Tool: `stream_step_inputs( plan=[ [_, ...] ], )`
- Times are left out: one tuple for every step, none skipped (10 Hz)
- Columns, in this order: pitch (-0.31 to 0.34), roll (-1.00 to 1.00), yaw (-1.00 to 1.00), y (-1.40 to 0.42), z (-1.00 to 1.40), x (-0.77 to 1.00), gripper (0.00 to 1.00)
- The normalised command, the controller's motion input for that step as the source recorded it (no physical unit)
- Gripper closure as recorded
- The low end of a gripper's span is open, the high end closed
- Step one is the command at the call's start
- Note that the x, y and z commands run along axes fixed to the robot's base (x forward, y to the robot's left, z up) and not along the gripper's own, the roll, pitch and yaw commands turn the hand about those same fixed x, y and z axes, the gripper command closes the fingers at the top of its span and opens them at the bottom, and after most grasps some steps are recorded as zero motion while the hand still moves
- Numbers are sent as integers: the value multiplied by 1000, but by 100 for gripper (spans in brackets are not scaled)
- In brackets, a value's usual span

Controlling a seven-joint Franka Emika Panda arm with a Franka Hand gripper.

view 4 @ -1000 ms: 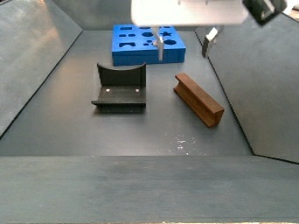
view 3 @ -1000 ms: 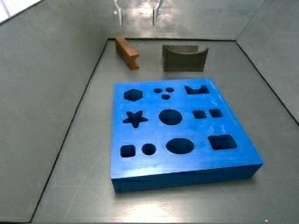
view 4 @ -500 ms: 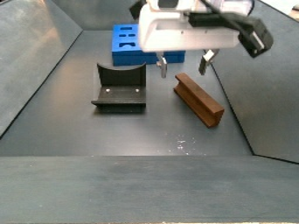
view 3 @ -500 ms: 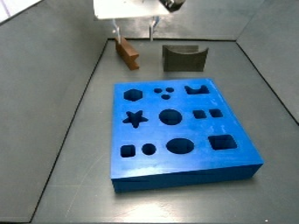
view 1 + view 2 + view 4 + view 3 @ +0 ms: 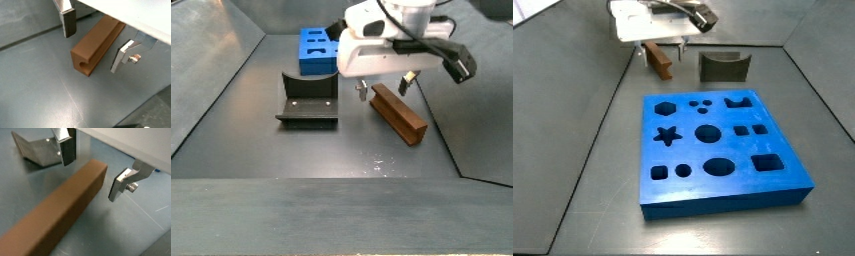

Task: Pick up the arch object. Move up. Place the arch object on the fixture. Regrasp the arch object. Rotate the arch object. Move to above the board. Insert the arch object.
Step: Pick up the arch object.

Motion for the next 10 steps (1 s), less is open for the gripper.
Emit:
stream_step_inputs(
  plan=[
    [-179,0,206,-37,-714,-189,0],
    [-86,0,109,-31,-371,-157,0],
    [0,-7,0,0,0,0,0],
    [3,24,0,0,-3,0,0],
    [0,0,0,0,0,0,100],
    [0,0,0,0,0,0,100],
    [0,0,0,0,0,0,100],
    [0,0,0,0,0,0,100],
    [0,0,0,0,0,0,100],
    [0,0,0,0,0,0,100]
  ],
)
